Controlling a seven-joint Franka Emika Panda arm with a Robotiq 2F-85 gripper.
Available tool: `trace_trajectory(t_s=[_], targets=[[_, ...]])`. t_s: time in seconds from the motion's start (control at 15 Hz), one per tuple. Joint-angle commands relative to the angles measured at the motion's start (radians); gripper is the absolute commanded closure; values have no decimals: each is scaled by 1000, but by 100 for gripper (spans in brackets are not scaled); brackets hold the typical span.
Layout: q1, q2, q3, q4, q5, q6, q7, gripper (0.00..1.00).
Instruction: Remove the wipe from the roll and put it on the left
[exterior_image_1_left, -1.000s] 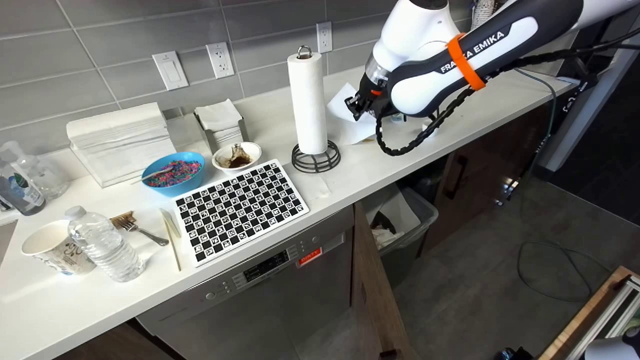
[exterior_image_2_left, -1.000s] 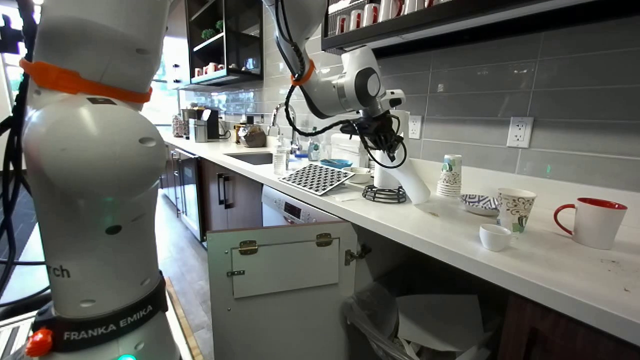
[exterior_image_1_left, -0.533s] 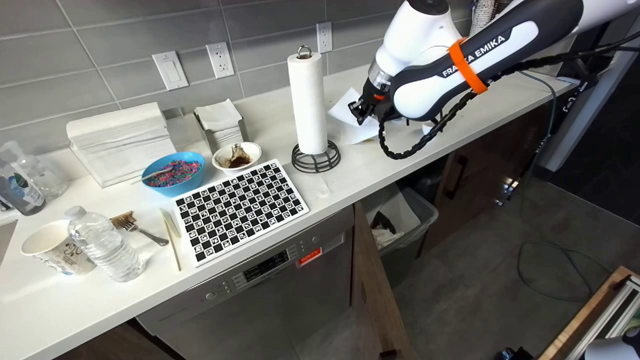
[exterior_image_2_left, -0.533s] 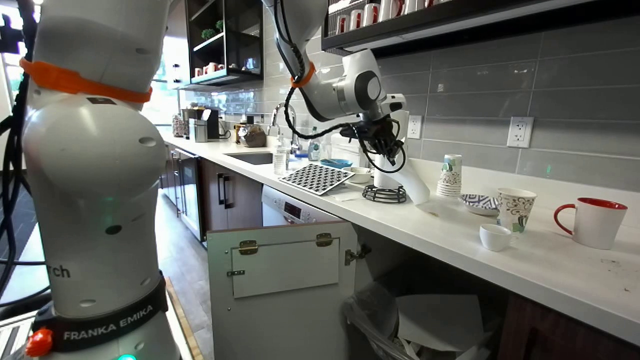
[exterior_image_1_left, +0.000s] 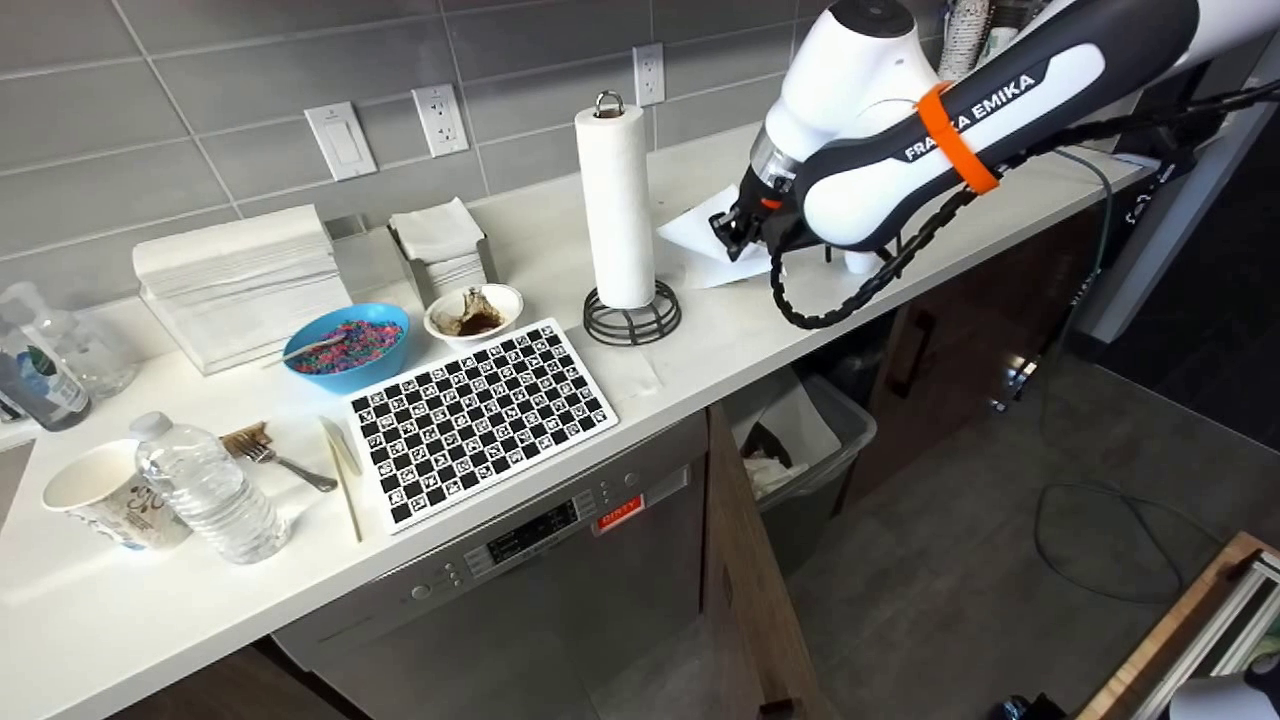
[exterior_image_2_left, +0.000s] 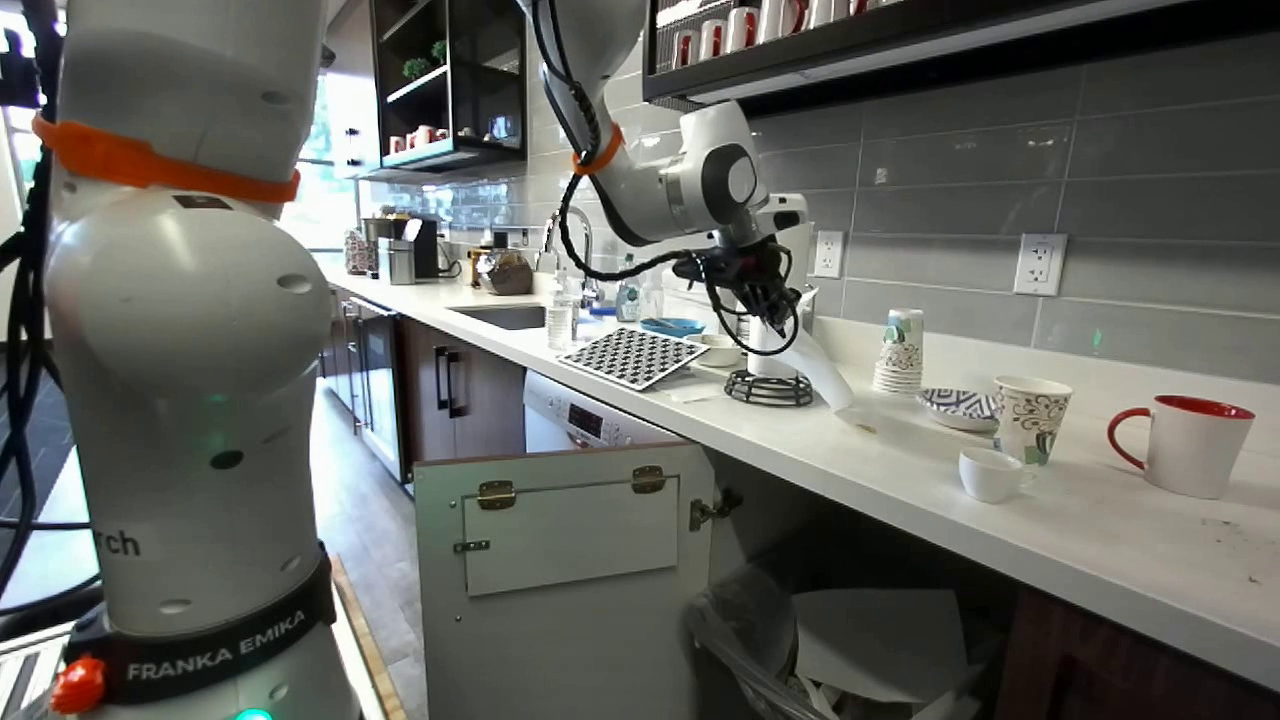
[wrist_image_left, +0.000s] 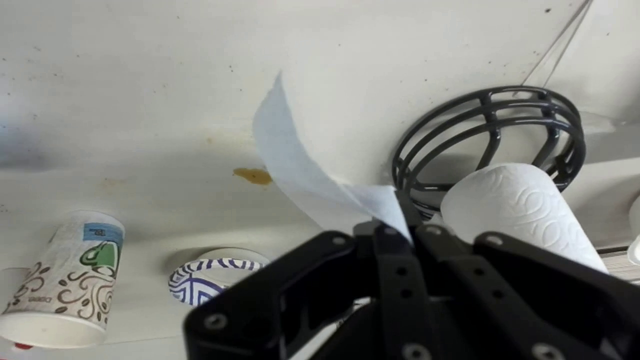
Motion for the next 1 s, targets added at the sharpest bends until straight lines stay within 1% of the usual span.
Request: trace_trajectory(t_s=[0.0, 0.47, 0.93], targets=[[-3, -31, -3, -75, 18, 31, 35, 100], [-3, -61, -5, -130, 14, 17, 77, 100], [-4, -86, 3, -192, 66, -6, 69, 100]])
